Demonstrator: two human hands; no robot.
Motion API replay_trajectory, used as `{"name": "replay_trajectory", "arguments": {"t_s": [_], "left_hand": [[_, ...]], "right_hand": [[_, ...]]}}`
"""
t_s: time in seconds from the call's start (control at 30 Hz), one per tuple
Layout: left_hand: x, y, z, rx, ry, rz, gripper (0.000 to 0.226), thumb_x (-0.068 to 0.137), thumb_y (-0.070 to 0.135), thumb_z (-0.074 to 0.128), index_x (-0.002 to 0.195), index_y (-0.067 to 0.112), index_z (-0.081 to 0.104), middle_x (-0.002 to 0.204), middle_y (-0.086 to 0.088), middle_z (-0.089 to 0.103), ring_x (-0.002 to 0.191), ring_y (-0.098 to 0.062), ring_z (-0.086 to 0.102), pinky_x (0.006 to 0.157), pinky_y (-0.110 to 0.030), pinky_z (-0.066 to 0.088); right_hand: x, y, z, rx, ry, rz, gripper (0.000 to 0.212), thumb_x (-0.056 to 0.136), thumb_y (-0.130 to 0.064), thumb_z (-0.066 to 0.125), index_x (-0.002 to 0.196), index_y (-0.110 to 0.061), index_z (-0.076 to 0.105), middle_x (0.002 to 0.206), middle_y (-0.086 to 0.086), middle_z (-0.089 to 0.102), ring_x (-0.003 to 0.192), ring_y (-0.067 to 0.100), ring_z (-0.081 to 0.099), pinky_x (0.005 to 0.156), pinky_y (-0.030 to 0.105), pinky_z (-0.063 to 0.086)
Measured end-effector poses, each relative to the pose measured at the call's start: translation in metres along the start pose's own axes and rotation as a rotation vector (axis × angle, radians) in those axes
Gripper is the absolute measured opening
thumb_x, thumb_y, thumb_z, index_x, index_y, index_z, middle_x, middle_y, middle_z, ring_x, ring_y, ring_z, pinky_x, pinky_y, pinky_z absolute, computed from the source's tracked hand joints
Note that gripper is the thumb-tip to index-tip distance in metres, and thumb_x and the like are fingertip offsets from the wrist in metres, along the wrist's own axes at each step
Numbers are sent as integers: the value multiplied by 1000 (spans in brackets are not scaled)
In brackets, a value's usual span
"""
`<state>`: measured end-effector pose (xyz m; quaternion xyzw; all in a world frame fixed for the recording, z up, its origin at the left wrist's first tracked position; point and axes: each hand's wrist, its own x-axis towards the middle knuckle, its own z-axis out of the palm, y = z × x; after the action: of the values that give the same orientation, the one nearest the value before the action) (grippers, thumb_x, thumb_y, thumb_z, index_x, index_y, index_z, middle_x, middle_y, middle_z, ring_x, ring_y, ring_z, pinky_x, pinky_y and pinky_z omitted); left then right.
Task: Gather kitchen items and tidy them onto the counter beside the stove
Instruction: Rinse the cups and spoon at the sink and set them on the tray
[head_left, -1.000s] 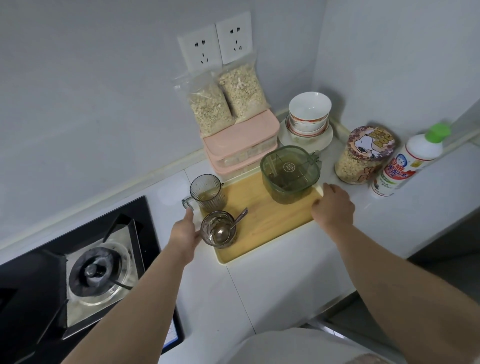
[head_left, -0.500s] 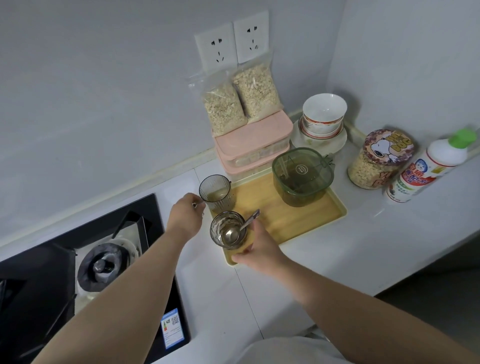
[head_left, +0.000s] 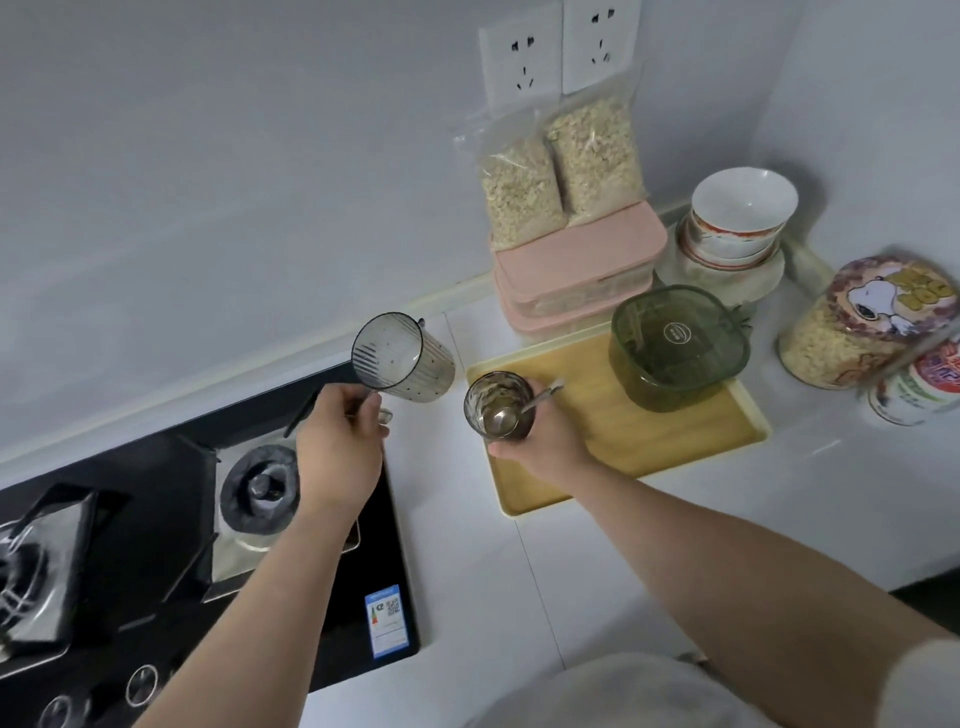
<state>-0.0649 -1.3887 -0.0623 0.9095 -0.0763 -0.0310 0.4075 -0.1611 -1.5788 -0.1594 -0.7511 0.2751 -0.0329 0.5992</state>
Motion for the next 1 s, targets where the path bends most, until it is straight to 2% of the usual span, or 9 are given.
{"name": "replay_trajectory", "arguments": {"t_s": [0.13,0.3,0.4,0.53,0.6,0.7,0.8,0.9,1.0], "left_hand": [[-13,-3,-14,42,-25,-4,5,99,23,57,95,23,55,74,8,69,63,5,66,60,-15,46],[-24,-13,-11,108,-118,4,3,99,22,58,98,20,59,75,9,71,64,1,67,67,-23,53],[-33,-17,-5,122,-170,26,2,98,22,60,96,21,59,77,6,72,64,1,66,65,-19,53],[-49,-20,13,129,-282,19,4,97,19,60,94,22,59,79,4,69,61,0,65,62,-17,50],[-56,-19,25,146,-327,15,2,97,19,60,95,20,60,78,3,68,60,1,64,58,-10,46],[-66,-13,45,131,-385,11,4,97,20,59,93,21,58,81,2,68,62,-4,65,63,-21,53],[-72,-10,59,178,-427,11,6,98,21,56,93,21,56,85,1,66,69,-14,68,68,-35,56],[-75,-10,65,198,-433,6,6,99,22,55,94,20,55,88,0,66,75,-20,68,73,-39,56],[-77,-13,67,211,-460,9,5,98,25,56,95,21,54,94,2,65,82,-23,68,79,-41,56]], "right_hand": [[34,-9,5,-24,26,11,77,63,-15,88,129,-20,49,115,-4,65,108,15,63,94,31,50],[51,-13,8,-15,54,60,76,66,-10,87,131,-12,49,114,-2,63,106,14,60,89,25,47],[50,-10,8,-6,42,70,76,67,2,77,134,-16,48,120,2,64,108,18,61,94,31,50],[37,3,-9,73,86,108,70,81,12,64,143,-15,46,128,-2,55,95,21,63,97,40,52],[26,14,-21,113,132,159,56,85,13,59,133,-14,56,123,1,60,94,28,69,94,47,54],[2,24,-40,99,168,163,44,85,13,55,112,-21,63,101,-2,67,94,27,69,91,49,55],[-17,25,-52,78,201,157,45,85,13,54,117,-17,63,100,1,68,92,23,69,89,47,56],[-31,19,-61,67,232,156,49,88,13,50,125,-18,60,103,-3,67,88,15,69,89,42,58],[-39,11,-62,45,270,111,45,90,8,50,125,-19,59,101,-4,67,88,15,68,90,39,57]]}}
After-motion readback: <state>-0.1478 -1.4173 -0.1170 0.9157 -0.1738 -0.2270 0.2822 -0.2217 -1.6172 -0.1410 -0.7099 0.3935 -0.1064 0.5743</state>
